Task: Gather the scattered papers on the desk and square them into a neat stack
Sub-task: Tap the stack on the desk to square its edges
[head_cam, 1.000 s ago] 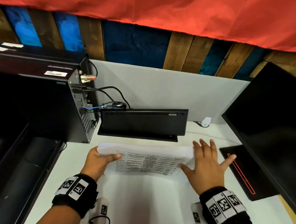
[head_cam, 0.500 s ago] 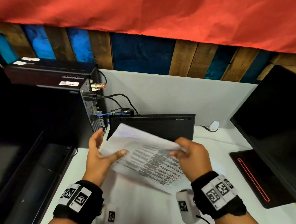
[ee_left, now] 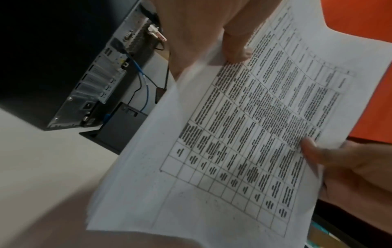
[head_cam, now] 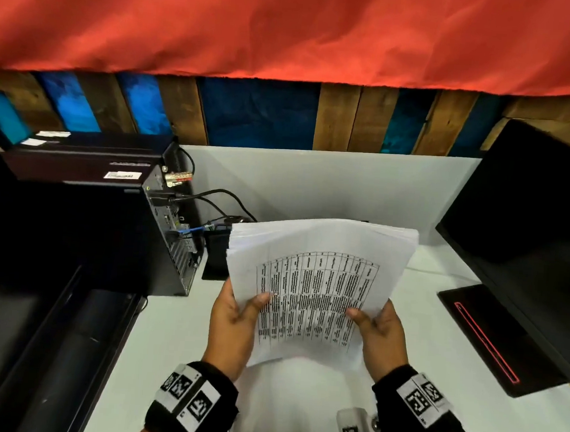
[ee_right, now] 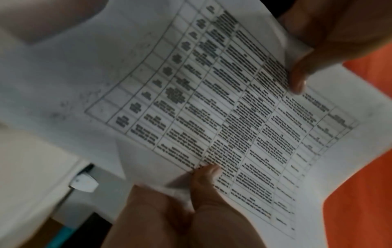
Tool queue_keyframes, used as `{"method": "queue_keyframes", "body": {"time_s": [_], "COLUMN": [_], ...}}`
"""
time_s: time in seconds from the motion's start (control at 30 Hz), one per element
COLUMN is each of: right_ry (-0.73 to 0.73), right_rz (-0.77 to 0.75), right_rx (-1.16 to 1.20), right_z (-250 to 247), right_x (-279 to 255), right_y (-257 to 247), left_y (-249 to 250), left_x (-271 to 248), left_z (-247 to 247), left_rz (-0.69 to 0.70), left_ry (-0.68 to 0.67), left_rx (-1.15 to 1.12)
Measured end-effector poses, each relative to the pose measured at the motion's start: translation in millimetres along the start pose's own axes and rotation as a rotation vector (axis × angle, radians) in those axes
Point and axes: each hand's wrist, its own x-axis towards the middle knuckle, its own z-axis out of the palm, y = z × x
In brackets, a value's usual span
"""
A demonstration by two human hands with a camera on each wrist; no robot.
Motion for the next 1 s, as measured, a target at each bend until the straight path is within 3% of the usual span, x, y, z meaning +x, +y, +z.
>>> {"method": "queue_keyframes", "body": {"time_s": [0.17, 0.3, 0.37, 0.47, 0.6, 0.7, 0.9, 1.0], "right_ry": [0.019, 0.039, 0.077, 0.118, 0.158, 0.209, 0.176, 0.168], "right_rz": [-0.039, -0.232, -0.430, -0.710, -0.709, -0.696, -0.623, -0.538], "right_rx": [-0.033, -0.007, -0.068, -0.373, -0.466, -0.459, -0.449, -0.287], "right_z": [1, 7, 10, 10, 12, 13, 13, 11], "right_x": [-6, -9, -10, -10, -17, -20, -26, -22], "right_y": [-4, -24, -33, -41, -46, -43, -44, -42], "left_y": [-3, 10, 21, 31, 35, 34, 30, 20], "left_x": [-5, -3, -4, -5, -3, -5, -13, -13], "left_z": [4, 11, 17, 21, 18, 16, 14, 10], "left_rz": [0.046, 0.145, 0.241, 0.440, 0.629, 0.581, 0.456, 0.320], "left_ry": [0.014, 0.029, 0.054, 0.086, 0.094, 0.104, 0.013, 0.013], "left_rx": [0.084, 0.128, 0.124, 0.195, 0.506, 0.485, 0.215, 0.061]}}
